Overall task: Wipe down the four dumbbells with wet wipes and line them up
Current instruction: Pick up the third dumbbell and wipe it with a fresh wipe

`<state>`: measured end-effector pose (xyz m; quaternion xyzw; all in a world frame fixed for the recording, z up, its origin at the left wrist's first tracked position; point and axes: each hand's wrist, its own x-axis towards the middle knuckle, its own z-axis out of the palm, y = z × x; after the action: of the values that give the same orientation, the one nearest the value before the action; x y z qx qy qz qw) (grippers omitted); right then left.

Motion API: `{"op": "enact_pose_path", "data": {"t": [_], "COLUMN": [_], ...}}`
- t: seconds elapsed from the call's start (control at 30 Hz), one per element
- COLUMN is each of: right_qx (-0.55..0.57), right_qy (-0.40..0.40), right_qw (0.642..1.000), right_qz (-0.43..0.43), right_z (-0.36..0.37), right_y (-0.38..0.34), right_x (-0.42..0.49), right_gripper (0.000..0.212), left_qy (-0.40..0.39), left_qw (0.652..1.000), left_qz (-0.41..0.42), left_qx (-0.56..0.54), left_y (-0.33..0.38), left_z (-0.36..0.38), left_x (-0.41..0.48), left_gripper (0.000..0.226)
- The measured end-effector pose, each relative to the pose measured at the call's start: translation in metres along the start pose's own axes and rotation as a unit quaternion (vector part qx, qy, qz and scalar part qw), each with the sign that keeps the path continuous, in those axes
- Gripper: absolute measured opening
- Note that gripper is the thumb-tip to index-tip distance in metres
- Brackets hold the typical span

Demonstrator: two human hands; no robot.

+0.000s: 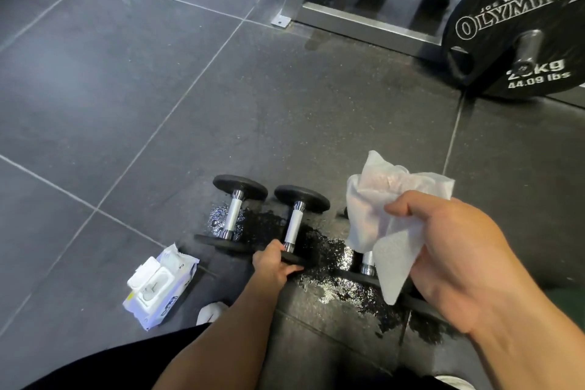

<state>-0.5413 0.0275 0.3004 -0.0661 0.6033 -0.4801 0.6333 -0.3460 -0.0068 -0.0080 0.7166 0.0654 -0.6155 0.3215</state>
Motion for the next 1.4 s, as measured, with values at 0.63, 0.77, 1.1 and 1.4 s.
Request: {"op": "enact_pose_path", "data": {"t": [0.63,0.77,1.1,1.4], "right_qx": [0.064,0.089,0.105,0.12], "right_qy": [0.053,0.081,0.129,0.137], "right_qw": [0.996,0.991,0.983,0.981], "right_qz": [-0.039,-0.053,-0.071,-0.07], "right_z": [-0.02,-0.037,-0.079,-0.101], "right_y": [-0.021,-0.028,-0.036,-0.044], "right_x": [-0.017,-0.017,-0.026,-0.028], "right_gripper": [0.024,0.028,0.023,0.023], "left_qy": [-0.032,-0.08,-0.202,-0.08], "left_qw": [0.988,0.97,0.947,0.989], "left_qz": [-0.042,-0.118,-0.136,-0.097], "left_qx": [0.143,0.196,0.208,0.075], "left_y": [-0.033,-0.084,-0.157,-0.173], "left_z": [0.0,0.008,0.081,0.124], "left_x": [-0.025,-0.036,-0.056,-0.056], "left_gripper": [0.04,0.062,0.053,0.008]}}
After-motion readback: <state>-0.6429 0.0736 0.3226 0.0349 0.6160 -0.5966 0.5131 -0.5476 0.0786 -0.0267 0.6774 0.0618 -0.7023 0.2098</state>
